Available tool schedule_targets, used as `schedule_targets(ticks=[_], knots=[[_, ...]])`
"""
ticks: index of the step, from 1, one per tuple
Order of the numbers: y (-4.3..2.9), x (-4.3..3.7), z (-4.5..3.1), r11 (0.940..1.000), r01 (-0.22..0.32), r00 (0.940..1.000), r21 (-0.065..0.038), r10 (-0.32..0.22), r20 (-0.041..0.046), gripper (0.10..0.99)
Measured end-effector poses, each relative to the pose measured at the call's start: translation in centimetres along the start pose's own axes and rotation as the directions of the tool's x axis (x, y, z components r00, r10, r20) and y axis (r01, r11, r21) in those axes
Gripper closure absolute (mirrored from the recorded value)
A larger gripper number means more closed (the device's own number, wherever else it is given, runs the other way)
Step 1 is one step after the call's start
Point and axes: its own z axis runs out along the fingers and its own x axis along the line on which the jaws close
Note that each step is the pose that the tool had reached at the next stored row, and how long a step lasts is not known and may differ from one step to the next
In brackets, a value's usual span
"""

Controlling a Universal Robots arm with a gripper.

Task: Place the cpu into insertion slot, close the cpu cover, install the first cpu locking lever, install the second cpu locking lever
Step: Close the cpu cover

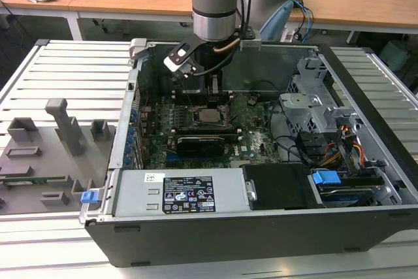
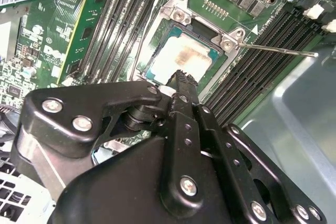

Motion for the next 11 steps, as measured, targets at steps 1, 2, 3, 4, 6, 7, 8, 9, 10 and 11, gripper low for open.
schedule_targets(ticks=[1,2,3,4,6,7,8,9,10,11], knots=[[0.01,0.00,-0.10,1.0000,0.000,1.0000,0.000,0.000,-0.0001,0.980],[0.01,0.00,-0.19,1.0000,0.000,1.0000,0.000,0.000,0.0000,0.980],[0.02,0.00,-0.27,1.0000,-0.001,1.0000,0.000,0.001,0.0001,0.980],[0.02,-0.01,-0.34,1.0000,-0.001,1.0000,0.000,0.001,0.0001,0.980],[0.03,-0.01,-0.45,1.0000,-0.001,1.0000,0.000,0.001,0.0001,0.980],[0.03,-0.01,-0.49,1.0000,-0.001,1.0000,0.000,0.001,0.0000,0.980],[0.04,-0.01,-0.52,1.0000,-0.001,1.0000,0.000,0.001,0.0000,0.980],[0.04,-0.01,-0.55,1.0000,-0.002,1.0000,0.000,0.002,0.0000,0.980],[0.04,-0.01,-0.58,1.0000,-0.002,1.0000,0.000,0.002,0.0001,0.980],[0.04,-0.01,-0.62,1.0000,-0.002,1.0000,0.000,0.002,0.0001,0.980]])
